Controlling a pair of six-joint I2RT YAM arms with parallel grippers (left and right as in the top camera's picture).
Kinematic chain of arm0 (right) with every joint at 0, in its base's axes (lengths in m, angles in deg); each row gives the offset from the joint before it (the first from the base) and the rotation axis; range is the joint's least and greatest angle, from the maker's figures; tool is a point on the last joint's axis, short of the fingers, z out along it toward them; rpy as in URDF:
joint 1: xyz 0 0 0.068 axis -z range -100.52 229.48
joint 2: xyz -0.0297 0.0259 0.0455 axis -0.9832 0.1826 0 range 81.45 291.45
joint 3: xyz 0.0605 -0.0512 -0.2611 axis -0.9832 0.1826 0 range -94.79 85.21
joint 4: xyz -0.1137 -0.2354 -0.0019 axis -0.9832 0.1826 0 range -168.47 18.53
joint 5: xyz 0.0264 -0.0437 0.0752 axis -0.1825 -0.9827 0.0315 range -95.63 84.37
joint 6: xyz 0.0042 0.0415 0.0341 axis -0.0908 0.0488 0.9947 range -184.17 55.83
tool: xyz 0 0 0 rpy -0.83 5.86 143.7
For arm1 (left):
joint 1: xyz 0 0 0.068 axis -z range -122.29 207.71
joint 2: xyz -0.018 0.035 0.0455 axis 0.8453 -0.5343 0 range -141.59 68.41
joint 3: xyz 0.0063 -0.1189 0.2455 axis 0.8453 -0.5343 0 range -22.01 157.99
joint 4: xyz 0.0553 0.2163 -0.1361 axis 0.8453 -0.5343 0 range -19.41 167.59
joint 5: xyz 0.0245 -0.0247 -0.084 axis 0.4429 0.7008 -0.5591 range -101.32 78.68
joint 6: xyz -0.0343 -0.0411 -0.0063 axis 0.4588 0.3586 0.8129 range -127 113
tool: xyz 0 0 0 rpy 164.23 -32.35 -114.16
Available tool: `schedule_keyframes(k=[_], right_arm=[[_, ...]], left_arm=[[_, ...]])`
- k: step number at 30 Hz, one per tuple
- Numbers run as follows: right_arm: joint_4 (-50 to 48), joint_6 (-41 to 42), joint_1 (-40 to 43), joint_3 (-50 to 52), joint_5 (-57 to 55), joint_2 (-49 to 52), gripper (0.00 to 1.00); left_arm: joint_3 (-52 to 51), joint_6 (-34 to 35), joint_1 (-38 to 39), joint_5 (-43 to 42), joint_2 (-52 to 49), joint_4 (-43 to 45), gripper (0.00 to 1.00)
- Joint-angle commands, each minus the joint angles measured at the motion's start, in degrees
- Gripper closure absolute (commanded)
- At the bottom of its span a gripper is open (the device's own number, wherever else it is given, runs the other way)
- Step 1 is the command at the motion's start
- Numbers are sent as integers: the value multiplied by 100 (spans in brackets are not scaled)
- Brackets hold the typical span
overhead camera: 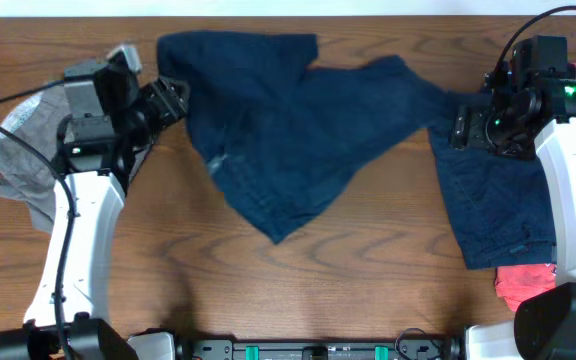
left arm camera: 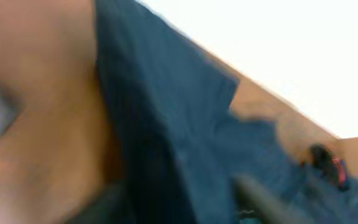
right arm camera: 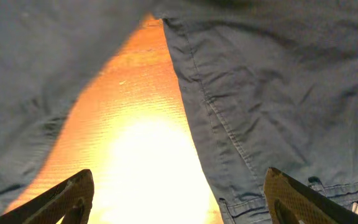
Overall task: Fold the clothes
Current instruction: 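Pull the pants leftward with the left gripper to spread them flat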
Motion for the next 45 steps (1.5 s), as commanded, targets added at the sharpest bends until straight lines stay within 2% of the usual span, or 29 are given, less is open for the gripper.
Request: schedule_keyframes(k=[1, 8, 11, 14, 17, 23, 26, 29, 30, 33, 35, 37, 39, 42, 44, 45], right_arm=[[4, 44, 35, -4, -28, -111, 14], [2, 42, 33, -4, -31, -109, 12], [2, 42, 31, -4, -31, -109, 11], [0, 42, 31, -4, -31, -109, 11], [7, 42, 33, -4, -31, -109, 11], [13, 42, 31, -4, -31, -109, 11], [39, 42, 31, -4, -31, -109, 11], [44, 42, 31, -4, -31, -109, 11], [42, 42, 31, -4, -31, -109, 11], [35, -17, 33, -4, -33, -109, 12], [39, -116, 33, -4, -31, -96, 17], [46, -227, 31, -4, -31, -55, 26], [42, -273, 33, -4, -31, 24, 39], [35, -372, 28, -4, 0, 273, 55], [-35, -372, 28, -4, 11, 505, 75], [-125, -367, 28, -4, 22, 625, 82]], left_arm=[[-11, -111, 98, 22, -216, -708, 2], [-162, -92, 846, 22, -498, -2490, 2], [-343, 380, 1314, 26, -656, -2789, 2], [-612, 1266, 1768, 28, -793, -2791, 2], [-944, 2144, 2232, 37, -894, -2380, 2], [-1637, 2942, 2966, 474, -1016, -1161, 0], [-1832, 2942, 3163, 822, -1091, -793, 28], [-1847, 2848, 3200, 1102, -1121, -1008, 87], [-1847, 2767, 3200, 1099, -1119, -1108, 94], [-1843, 2306, 3121, 1097, -1071, -1840, 94], [-1836, 1891, 2935, 1104, -977, -2535, 94], [-1836, 1416, 2575, 1108, -782, -3292, 94], [-1836, 1032, 2081, 1119, -520, -3871, 94], [-1836, 872, 1309, 1351, -35, -4354, 94], [-1836, 874, 815, 1585, 317, -4433, 94], [-1836, 874, 614, 1635, 470, -4415, 94]])
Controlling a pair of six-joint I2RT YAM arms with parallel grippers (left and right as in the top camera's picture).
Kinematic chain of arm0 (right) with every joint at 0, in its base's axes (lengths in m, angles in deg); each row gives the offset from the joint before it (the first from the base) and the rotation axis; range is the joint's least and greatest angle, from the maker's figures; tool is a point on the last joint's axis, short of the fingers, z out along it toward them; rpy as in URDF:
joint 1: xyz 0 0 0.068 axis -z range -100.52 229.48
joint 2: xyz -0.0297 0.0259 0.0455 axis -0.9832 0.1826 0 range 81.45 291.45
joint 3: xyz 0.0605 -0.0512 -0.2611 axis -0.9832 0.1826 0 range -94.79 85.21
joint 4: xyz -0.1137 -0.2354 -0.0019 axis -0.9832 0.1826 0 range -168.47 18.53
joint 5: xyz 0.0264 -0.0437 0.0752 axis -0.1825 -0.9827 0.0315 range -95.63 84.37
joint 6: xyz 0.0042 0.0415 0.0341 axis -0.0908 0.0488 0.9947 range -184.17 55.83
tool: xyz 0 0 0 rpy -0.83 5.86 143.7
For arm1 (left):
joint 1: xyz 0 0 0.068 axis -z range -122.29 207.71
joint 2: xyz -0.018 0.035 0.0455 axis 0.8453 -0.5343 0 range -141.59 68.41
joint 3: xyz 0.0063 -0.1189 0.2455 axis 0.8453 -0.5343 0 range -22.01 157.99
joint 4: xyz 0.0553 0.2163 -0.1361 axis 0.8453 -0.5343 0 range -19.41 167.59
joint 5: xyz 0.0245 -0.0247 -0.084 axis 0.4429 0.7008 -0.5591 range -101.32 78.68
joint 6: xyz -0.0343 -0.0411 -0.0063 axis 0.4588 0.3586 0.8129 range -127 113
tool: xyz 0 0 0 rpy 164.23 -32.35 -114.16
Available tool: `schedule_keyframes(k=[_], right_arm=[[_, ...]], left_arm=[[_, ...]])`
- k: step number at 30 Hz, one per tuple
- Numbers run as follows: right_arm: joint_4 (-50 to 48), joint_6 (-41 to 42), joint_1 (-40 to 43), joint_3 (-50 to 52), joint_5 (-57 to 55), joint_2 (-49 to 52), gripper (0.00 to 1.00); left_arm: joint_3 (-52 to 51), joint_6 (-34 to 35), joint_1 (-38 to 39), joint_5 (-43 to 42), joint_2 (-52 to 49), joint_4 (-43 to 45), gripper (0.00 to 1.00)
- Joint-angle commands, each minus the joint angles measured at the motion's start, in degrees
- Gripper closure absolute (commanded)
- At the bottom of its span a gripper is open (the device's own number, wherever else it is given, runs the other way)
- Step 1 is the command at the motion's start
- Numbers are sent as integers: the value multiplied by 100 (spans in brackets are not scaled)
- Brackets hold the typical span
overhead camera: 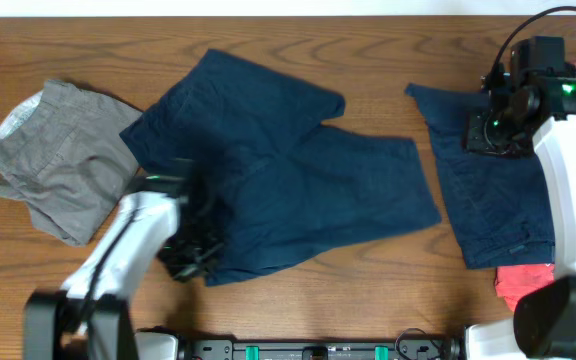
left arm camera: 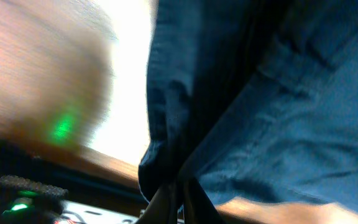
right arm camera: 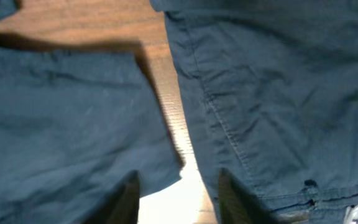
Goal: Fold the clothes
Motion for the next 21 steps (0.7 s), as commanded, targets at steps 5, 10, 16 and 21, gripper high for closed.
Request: schedule_keyframes(k=[5, 10, 16, 21], right_arm=[[-1054, -76, 11, -4, 109, 1102, 85], [-1958, -177, 9, -4, 212, 1928, 83], [-2983, -155, 17, -4, 343, 2798, 82], [-3694, -146, 76, -4, 76, 3250, 81]], left_arm=[[-4, -302, -1108, 413, 898, 160, 94], [-7, -302, -1165, 413, 920, 107, 94], [-7, -302, -1165, 413, 920, 94, 94], [-7, -299, -1165, 411, 920, 101, 94]])
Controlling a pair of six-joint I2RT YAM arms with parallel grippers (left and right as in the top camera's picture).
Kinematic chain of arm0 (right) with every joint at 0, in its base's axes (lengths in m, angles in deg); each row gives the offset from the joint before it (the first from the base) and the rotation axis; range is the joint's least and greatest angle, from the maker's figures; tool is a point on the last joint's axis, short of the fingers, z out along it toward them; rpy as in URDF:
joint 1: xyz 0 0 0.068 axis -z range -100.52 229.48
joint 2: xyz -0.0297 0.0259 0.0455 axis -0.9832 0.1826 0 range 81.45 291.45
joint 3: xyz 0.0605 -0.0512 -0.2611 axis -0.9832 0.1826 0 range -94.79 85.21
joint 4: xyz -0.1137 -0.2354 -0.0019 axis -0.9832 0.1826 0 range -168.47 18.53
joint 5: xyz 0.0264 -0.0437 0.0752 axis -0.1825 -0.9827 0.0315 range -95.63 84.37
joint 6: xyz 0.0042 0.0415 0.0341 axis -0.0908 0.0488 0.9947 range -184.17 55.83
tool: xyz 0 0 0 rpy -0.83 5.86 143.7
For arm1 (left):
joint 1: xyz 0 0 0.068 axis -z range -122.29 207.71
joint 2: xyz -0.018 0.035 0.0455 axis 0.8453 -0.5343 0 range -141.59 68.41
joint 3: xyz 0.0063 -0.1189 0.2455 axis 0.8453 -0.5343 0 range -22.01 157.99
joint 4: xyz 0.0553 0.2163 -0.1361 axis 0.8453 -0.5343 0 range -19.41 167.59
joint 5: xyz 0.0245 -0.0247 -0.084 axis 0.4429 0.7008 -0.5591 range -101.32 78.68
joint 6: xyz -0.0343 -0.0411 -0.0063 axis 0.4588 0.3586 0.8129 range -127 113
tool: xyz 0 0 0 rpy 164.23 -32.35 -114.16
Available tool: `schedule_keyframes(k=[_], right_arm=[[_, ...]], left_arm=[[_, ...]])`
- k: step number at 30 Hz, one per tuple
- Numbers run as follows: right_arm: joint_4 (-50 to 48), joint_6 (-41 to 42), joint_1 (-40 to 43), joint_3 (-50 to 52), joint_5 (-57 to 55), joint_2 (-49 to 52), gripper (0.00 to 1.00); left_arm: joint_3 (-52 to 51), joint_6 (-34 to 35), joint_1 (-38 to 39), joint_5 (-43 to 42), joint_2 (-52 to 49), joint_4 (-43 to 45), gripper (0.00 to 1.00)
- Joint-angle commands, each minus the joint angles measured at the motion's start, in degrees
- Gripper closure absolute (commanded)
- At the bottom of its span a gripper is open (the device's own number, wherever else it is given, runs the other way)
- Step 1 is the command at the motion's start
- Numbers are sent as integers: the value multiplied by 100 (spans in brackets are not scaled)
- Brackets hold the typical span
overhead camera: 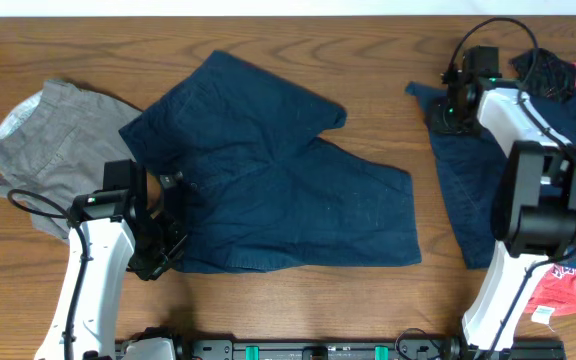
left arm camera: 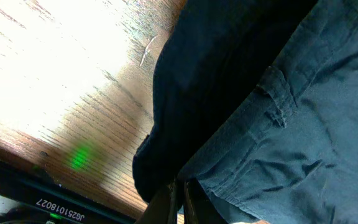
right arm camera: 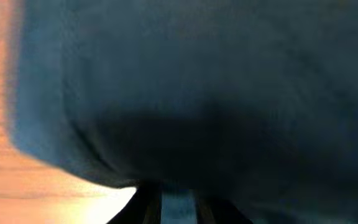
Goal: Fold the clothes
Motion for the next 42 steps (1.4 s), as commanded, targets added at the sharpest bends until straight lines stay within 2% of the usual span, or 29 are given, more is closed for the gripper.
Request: schedule_keyframes(k=[1, 4, 9, 14, 18, 20, 22, 25, 27, 31, 36, 39, 42], right_arm=[[-219, 55, 107, 20, -463, 354, 81], [-267, 675, 326, 20, -1773, 448, 78], [24, 1311, 962, 13, -3128, 407, 75], [560, 1974, 1836, -4, -3504, 221, 70], [688, 2011, 2334, -63, -3012, -162, 66], [588, 1788, 2459, -63, -2251, -483, 63], [402, 1213, 2474, -63, -1172, -791, 63], [407, 297, 2343, -63, 682, -1228, 47], [767, -74, 2192, -63, 1412, -1480, 38], [2009, -70, 1812, -63, 1576, -1792, 32], [3652, -66, 1228, 111, 1563, -1805, 29], [4122, 9, 905, 446, 1565, -1814, 27], [4127, 332, 603, 1025, 1567, -1880, 26]], left_arm=[[-4, -98, -26, 120, 20, -15, 94], [-4, -101, -26, 120, 20, -2, 94], [-4, -98, -26, 120, 20, 42, 94], [-4, -98, -26, 120, 20, 129, 94], [-4, -101, -26, 120, 20, 151, 94], [-4, -101, -26, 120, 20, 186, 94], [-4, -101, -26, 118, 20, 236, 94], [-4, -98, -26, 118, 20, 284, 94], [-4, -101, -26, 118, 20, 299, 94], [-4, -103, -26, 120, 20, 299, 94], [-4, -256, -26, 133, 20, 323, 94], [-4, -267, -26, 197, 20, 330, 94], [-4, -433, -26, 208, 20, 389, 94]])
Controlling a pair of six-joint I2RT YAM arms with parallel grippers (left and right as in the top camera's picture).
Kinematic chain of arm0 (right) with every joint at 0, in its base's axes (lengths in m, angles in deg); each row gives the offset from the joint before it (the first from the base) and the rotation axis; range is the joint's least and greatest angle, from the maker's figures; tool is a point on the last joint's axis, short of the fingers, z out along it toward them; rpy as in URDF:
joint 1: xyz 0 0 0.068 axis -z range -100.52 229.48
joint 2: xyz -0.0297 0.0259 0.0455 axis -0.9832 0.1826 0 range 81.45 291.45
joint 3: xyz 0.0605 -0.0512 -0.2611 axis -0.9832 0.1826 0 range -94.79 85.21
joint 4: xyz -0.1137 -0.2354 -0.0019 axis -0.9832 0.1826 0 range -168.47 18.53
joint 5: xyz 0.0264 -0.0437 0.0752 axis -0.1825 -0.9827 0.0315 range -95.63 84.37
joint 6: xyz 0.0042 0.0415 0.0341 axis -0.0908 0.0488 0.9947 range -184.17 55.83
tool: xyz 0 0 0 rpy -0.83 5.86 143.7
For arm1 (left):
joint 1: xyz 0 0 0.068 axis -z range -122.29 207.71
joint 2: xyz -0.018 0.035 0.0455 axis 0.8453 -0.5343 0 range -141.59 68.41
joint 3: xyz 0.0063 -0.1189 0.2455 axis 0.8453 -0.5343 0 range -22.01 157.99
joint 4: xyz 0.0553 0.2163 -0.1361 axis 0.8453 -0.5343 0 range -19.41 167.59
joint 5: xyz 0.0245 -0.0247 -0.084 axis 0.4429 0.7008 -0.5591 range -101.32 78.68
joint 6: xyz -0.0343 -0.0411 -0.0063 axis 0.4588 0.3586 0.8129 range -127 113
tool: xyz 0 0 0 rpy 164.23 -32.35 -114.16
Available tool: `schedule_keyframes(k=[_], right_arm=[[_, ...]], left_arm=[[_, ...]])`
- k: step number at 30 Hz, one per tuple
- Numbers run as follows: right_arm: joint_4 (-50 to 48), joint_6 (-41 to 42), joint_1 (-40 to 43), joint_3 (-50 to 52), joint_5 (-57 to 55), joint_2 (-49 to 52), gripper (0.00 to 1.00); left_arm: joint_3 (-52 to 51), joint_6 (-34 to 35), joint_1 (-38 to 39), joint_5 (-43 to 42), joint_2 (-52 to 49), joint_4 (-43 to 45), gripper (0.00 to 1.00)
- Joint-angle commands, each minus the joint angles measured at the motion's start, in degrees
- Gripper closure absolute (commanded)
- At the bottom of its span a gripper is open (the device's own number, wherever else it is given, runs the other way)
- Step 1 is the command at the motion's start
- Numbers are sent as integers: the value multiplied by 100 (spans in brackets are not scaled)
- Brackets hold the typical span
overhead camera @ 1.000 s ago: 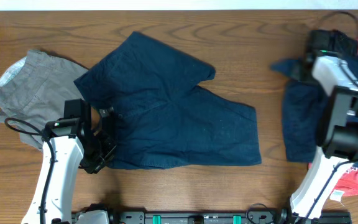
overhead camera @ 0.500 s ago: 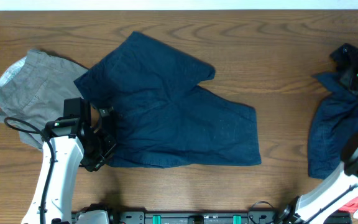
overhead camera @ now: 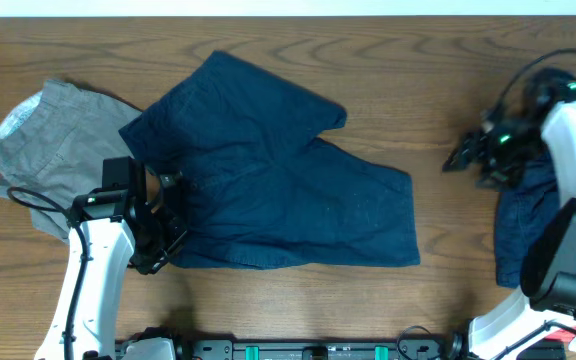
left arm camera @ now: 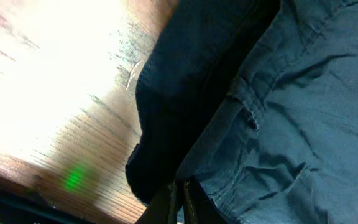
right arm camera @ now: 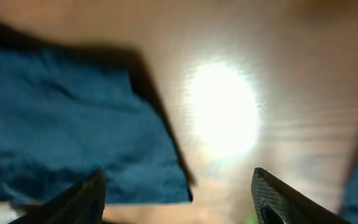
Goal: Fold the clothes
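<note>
Dark navy shorts point(overhead camera: 278, 190) lie spread across the table's middle, waistband at the left. My left gripper point(overhead camera: 160, 250) is shut on the shorts' lower left waistband corner point(left arm camera: 185, 180), its fingers point(left arm camera: 166, 202) pinched tight on the cloth. Off to the right, my right gripper point(overhead camera: 458, 160) hovers open over bare wood, with nothing between its fingers point(right arm camera: 86, 193). The shorts' leg end point(right arm camera: 73, 149) shows in the right wrist view.
A grey garment point(overhead camera: 53, 160) lies crumpled at the left. A second navy garment point(overhead camera: 523, 215) is bunched along the right edge under the right arm. Bare wood lies between the shorts and that garment.
My right gripper has let go of the navy garment at the far right and now stands open over bare wood nearer the shorts. That garment lies narrower. The left gripper holds still.
First the shorts hung crumpled between both arms at the back. Then they lay spread out, the left gripper low at their front corner. After that the right gripper was shut on the second navy garment; now it is open over bare wood.
</note>
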Motion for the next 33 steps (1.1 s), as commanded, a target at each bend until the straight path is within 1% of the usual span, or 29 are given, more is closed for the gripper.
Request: schedule_keyframes(k=[1, 6, 12, 18, 21, 24, 29, 31, 33], right_arm=[[-22, 328, -317, 601, 125, -39, 26], [-496, 933, -820, 1740, 142, -369, 26], [-896, 1648, -1405, 2634, 142, -1104, 23], [-1268, 2291, -1893, 3331, 118, -1672, 24], [-1709, 2835, -2041, 3674, 133, -1718, 27], [-2131, 3213, -2208, 3987, 188, -1718, 28], [-2942, 3676, -2356, 4306, 66, -1716, 36], [-3102, 3797, -2363, 4347, 52, -1716, 37], [-3071, 3807, -2361, 4350, 35, -1716, 35]], left_arm=[[-4, -227, -24, 181, 20, 39, 94], [-4, -227, -24, 179, 20, 140, 94], [-4, -225, -24, 175, 20, 319, 94], [-4, -225, -24, 175, 20, -94, 94], [-4, -225, -24, 175, 22, -240, 94], [-4, -225, -24, 175, 20, -238, 94], [-4, -225, -24, 175, 20, -234, 94], [-4, -225, -24, 175, 20, -240, 94], [-4, -225, -24, 175, 20, -243, 94]])
